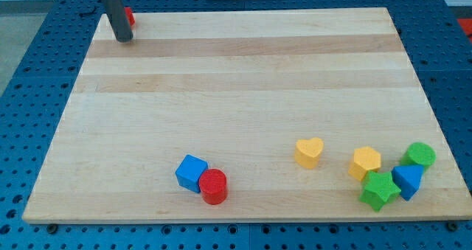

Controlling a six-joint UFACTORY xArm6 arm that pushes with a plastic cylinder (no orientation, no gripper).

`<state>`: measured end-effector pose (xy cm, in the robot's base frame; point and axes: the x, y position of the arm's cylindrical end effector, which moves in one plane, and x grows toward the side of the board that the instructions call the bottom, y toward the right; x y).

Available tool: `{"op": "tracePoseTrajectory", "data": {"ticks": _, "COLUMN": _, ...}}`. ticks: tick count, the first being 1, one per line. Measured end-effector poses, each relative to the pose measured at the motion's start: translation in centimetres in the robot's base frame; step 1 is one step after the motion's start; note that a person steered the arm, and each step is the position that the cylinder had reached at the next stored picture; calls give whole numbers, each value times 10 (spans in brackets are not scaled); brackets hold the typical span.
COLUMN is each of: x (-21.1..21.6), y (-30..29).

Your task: Move your arm towards the blue cube

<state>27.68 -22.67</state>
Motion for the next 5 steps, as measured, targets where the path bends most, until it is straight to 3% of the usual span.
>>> {"op": "tracePoseTrajectory", "data": {"ticks": 1, "x": 32, "y": 19}}
{"op": "tracePoseTrajectory", "data": {"ticks": 3, "x": 54, "y": 19}}
{"op": "tracePoseTrajectory", "data": {"ticks": 5, "x": 117, "y": 44}}
